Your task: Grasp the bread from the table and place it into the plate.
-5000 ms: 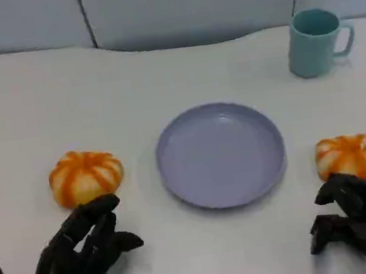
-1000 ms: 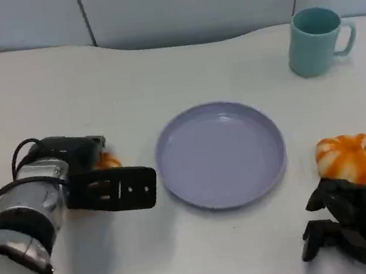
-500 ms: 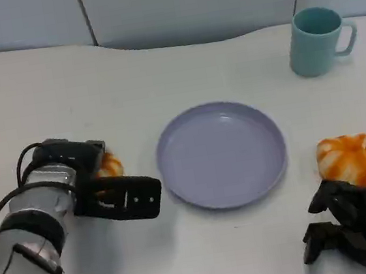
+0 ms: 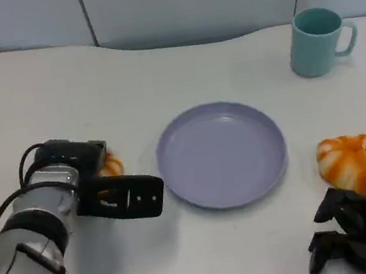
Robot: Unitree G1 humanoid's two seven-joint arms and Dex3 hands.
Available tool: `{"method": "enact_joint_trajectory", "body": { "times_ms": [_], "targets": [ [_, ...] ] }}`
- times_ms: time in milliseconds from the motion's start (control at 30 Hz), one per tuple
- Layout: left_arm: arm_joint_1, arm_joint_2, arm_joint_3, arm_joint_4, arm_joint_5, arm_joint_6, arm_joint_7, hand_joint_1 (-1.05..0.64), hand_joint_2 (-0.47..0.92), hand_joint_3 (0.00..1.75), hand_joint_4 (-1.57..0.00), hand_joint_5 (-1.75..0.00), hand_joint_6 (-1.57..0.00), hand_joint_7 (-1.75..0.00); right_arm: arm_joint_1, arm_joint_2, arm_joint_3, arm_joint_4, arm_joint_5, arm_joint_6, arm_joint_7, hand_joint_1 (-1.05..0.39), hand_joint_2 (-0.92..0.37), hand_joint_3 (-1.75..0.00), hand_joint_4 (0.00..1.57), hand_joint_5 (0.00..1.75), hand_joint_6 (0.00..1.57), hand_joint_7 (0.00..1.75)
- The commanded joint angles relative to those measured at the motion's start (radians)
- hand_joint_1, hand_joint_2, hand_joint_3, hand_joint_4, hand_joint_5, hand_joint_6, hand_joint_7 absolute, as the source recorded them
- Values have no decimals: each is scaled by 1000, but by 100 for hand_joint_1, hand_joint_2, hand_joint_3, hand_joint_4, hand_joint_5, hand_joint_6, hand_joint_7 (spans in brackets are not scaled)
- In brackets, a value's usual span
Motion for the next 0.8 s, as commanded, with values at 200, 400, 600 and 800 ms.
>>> {"method": "enact_joint_trajectory", "body": {
  "times_ms": [200, 400, 600, 800],
  "targets": [
    [68, -4, -3, 21, -5, 3, 37, -42, 86, 2, -21, -9, -27, -5, 17, -33, -6, -34, 8, 25, -9, -87, -76, 0, 138, 94, 120, 91],
    [86, -1, 9, 20, -21, -14, 61, -36, 89, 1, -40, -10, -46, -4, 21, -31, -7, -38, 6, 23, -11, -86, -77, -1, 138, 94, 118, 93],
    [100, 14, 17, 15, -31, -46, 138, -26, 92, 13, -82, -40, -75, -4, 21, -29, -10, -37, 13, 18, -5, -87, -76, 0, 137, 95, 118, 94],
    [110, 31, -3, 14, -16, -94, 206, -38, 91, 1, -78, -141, -114, -5, 23, -27, -10, -39, 10, 16, -12, -88, -76, 0, 139, 95, 119, 94]
  ]
}}
